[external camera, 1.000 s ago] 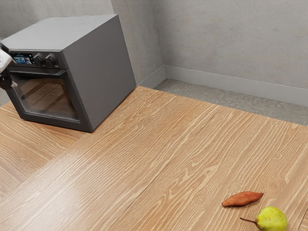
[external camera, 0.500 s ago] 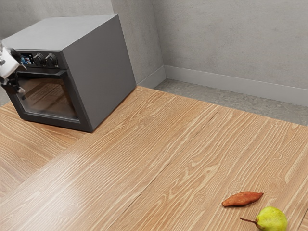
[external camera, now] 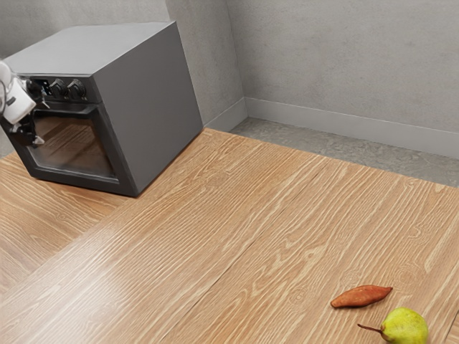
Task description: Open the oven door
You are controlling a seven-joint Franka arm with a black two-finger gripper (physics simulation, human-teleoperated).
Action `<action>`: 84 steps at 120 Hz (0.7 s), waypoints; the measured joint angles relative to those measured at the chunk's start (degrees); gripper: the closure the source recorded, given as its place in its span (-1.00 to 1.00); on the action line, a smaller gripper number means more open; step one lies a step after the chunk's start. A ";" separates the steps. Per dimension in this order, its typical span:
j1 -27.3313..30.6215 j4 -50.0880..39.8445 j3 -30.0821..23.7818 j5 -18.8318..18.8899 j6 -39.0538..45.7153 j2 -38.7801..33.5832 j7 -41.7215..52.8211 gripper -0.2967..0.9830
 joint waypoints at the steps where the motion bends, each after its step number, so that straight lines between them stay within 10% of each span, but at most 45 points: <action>1: -0.01 -0.23 0.01 -0.02 0.00 -0.10 0.03 -0.54; 24: -0.04 -18.45 2.28 -0.05 2.78 -15.55 0.00 -0.22; 32: -0.41 -39.12 4.63 0.28 6.28 -35.52 -0.53 -0.31; 40: 0.58 -60.78 4.82 1.46 6.11 -70.18 -1.68 -0.38; 46: -1.30 -45.76 2.69 4.39 -1.96 -83.59 -3.84 -0.41; 59: -16.79 -2.28 -2.63 4.49 -20.56 -57.78 -14.88 -0.45; 71: -30.33 7.88 2.04 3.88 -33.00 -31.75 -27.72 -0.47; 84: -37.97 9.79 10.46 1.97 -40.57 -18.71 -39.23 -0.49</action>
